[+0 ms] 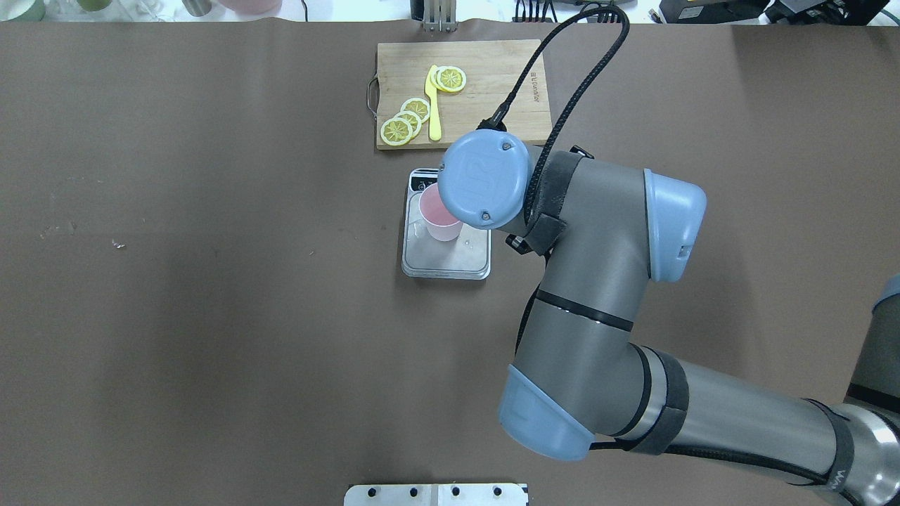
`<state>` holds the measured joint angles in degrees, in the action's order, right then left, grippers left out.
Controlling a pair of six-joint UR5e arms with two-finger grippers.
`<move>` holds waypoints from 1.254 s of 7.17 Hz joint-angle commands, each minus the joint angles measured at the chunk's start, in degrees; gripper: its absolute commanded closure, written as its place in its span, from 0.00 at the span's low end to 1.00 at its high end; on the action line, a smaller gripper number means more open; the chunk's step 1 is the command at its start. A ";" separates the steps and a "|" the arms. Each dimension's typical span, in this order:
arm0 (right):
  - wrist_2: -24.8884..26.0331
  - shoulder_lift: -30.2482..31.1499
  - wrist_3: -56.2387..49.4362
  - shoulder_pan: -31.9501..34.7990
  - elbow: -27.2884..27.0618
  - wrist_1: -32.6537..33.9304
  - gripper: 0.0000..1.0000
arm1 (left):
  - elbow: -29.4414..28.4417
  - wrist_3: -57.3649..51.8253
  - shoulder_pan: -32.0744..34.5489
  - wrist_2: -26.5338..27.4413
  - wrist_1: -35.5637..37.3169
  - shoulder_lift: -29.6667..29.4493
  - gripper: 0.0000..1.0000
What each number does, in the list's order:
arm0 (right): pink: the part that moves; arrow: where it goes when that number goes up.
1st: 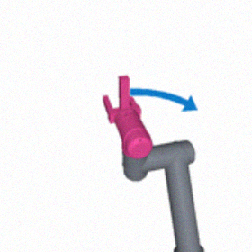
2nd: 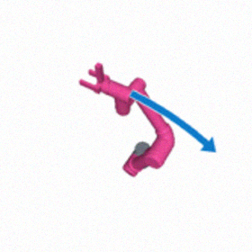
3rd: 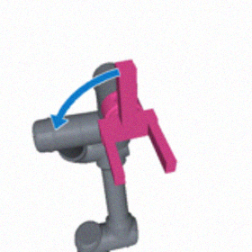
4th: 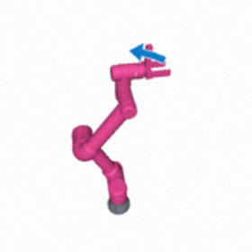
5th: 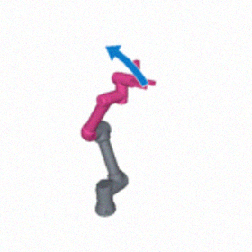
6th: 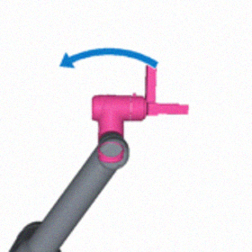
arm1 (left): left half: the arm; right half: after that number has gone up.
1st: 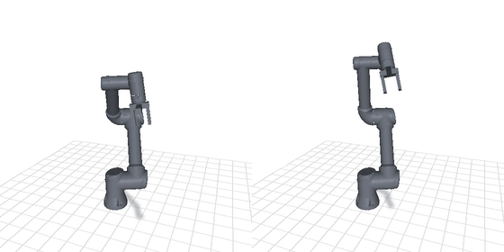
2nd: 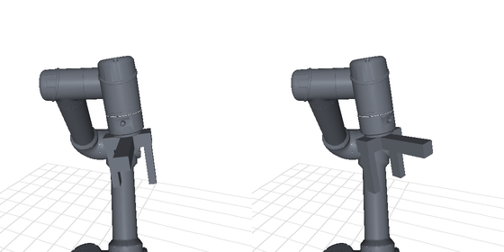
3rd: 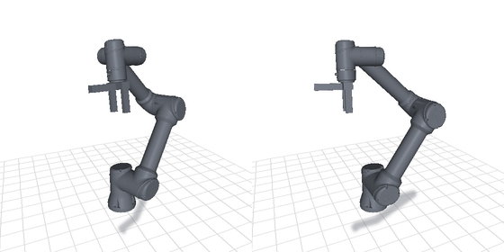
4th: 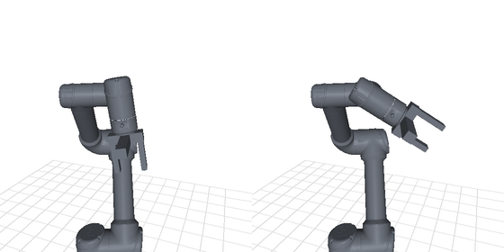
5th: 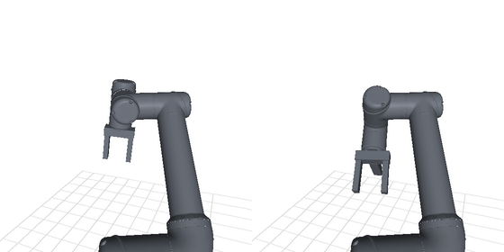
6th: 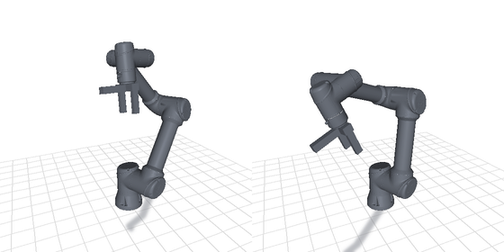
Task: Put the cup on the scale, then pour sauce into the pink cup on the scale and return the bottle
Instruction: 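Bring the bottle over the pink cup with the right gripper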
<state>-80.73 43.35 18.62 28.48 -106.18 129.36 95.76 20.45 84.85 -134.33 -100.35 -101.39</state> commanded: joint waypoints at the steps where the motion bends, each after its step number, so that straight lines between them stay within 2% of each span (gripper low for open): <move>1: 1.45 -4.48 -2.96 -0.53 2.81 5.28 1.00 | 0.39 -3.29 2.41 0.03 -0.73 2.85 0.03; 5: 1.45 -10.99 -6.48 -0.45 13.08 6.35 1.00 | 0.39 -3.40 2.77 -0.05 -2.05 4.17 0.03; 9: 2.33 -11.44 -9.47 0.60 16.96 6.35 1.00 | 0.39 -3.40 2.77 -0.05 -2.05 4.44 0.03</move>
<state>-78.51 32.13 10.09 28.70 -90.45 135.69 96.16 17.05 87.63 -134.38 -102.39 -96.99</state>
